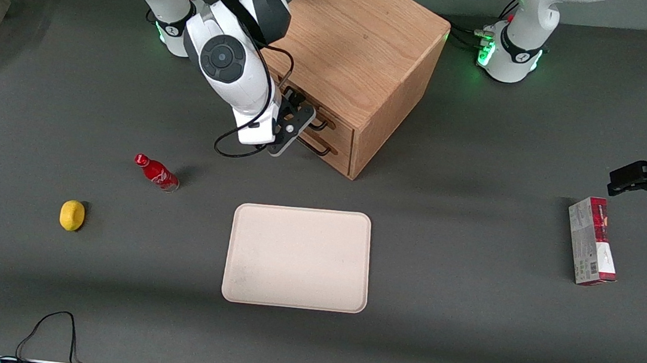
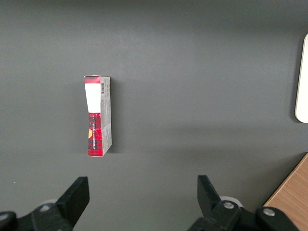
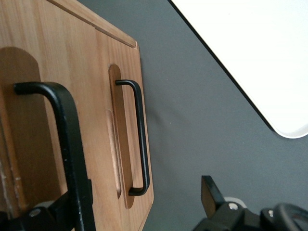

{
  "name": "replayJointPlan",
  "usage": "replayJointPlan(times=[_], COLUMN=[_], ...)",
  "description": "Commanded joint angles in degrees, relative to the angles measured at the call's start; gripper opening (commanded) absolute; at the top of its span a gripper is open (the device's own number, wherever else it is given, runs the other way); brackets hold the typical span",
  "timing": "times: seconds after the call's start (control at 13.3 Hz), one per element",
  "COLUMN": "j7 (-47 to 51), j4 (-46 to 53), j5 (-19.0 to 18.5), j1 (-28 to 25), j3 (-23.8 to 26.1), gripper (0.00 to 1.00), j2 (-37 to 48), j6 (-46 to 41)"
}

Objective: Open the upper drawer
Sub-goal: 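Pull the upper drawer outward from the cabinet with the right gripper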

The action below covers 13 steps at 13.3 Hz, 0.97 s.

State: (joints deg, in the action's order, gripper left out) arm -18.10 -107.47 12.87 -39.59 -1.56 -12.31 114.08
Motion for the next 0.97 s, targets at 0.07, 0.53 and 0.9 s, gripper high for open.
replayJointPlan(times=[0.07,0.53,0.9], j7=[-0.79,-0.62,-1.23], j4=[0.15,1.38,3.22], j5=[-2.59,-2.68,-7.67], j1=[0.22,0.22,0.31], j3=[-1.42,-2.83,-3.98], gripper=[1.0,1.0,1.0], j2=[0.36,0.36,-0.6], j6=[0.96,0.88,1.14])
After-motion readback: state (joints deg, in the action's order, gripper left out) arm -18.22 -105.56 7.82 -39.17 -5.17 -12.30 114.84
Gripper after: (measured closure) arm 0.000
